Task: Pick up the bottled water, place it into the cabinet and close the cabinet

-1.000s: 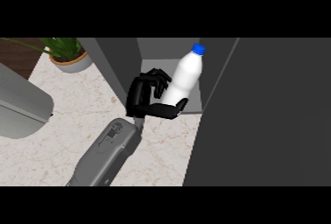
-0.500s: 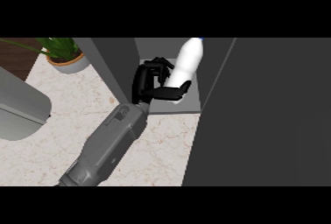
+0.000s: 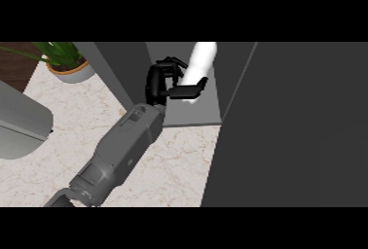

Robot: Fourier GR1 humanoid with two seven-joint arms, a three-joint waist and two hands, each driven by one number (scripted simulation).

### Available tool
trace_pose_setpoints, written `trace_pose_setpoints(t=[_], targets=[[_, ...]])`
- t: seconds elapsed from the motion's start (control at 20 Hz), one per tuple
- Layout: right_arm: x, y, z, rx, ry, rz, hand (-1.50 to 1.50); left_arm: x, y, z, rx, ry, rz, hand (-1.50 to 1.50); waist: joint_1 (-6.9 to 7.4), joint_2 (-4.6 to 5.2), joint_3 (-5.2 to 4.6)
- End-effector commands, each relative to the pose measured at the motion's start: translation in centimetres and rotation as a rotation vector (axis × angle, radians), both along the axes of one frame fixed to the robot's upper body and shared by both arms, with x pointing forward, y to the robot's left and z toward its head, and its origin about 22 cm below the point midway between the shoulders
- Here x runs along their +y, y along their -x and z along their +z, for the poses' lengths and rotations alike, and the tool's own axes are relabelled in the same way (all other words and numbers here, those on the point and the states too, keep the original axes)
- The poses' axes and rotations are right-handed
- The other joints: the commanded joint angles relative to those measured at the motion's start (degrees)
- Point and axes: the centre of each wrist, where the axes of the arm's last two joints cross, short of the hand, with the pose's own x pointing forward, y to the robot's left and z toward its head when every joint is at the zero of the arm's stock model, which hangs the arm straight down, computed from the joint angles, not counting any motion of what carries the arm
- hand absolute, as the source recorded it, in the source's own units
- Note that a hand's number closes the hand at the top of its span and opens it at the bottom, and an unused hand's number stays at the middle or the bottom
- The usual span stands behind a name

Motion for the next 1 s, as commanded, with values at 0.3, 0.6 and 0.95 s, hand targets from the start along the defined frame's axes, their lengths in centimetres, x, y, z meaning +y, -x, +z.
trace_pose_setpoints(t=[0.3,0.6,0.95], targets=[[-0.8,1.6,1.3,-0.031,-0.013,0.015,-1.5,1.7,-2.0,0.4,-0.027,-0.101,0.121,1.5,-1.25,0.76,-0.07],[-0.7,1.1,0.9,-0.052,-0.012,0.038,-1.5,1.6,-1.8,-0.6,-0.046,-0.236,0.139,-1.5,-2.16,1.19,-0.07],[-1.2,1.5,1.3,-0.049,-0.022,0.038,-1.5,1.3,-2.5,0.7,-0.035,-0.194,0.121,-1.5,-1.89,1.05,-0.07]])
